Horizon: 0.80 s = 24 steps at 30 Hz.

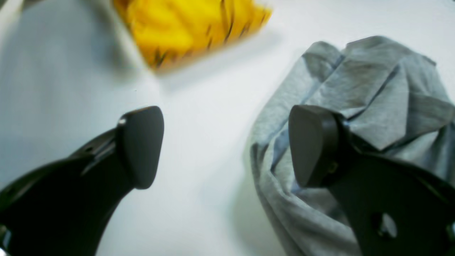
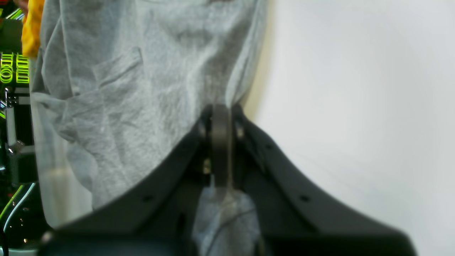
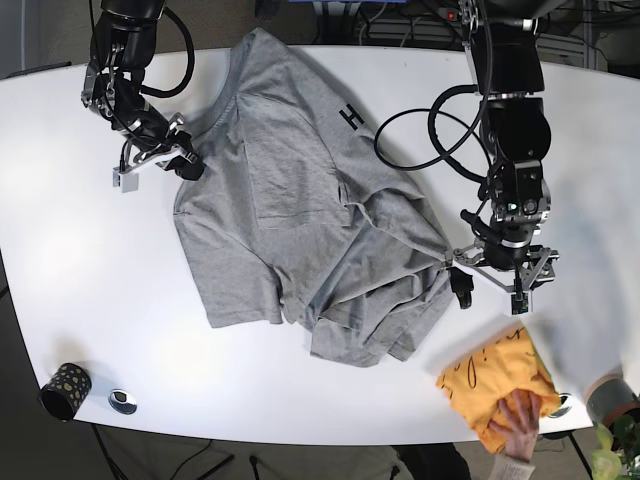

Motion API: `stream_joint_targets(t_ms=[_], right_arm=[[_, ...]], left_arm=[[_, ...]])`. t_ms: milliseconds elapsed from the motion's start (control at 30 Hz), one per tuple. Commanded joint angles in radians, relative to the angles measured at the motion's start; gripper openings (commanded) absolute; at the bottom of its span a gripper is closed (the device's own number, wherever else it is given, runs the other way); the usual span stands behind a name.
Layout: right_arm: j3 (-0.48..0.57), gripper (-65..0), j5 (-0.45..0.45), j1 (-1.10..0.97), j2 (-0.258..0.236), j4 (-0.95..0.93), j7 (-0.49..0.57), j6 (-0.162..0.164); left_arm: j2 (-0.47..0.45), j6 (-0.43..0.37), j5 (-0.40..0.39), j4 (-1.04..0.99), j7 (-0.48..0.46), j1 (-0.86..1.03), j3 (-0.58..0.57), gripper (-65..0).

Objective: Fold the T-shirt properly
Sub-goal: 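Grasp the grey T-shirt's hem corners with both grippers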

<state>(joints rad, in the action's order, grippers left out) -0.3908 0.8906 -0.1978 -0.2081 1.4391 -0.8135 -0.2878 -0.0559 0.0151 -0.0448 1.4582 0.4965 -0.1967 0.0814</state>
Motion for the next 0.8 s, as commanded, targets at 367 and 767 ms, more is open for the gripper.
stream_joint_targets(t_ms=[367, 767], right_arm=[[-0.003, -65.0, 0.005, 0.007, -0.004, 0.015, 0.006, 0.0], [-0.003, -65.0, 0.005, 0.005, -0.004, 0.015, 0.006, 0.0]], left_arm=[[0.004, 0.159, 0.0, -0.31, -0.029, -0.14, -0.058, -13.9], [0.003, 0.158, 0.0, -0.42, -0.111, -0.145, -0.061, -49.6]])
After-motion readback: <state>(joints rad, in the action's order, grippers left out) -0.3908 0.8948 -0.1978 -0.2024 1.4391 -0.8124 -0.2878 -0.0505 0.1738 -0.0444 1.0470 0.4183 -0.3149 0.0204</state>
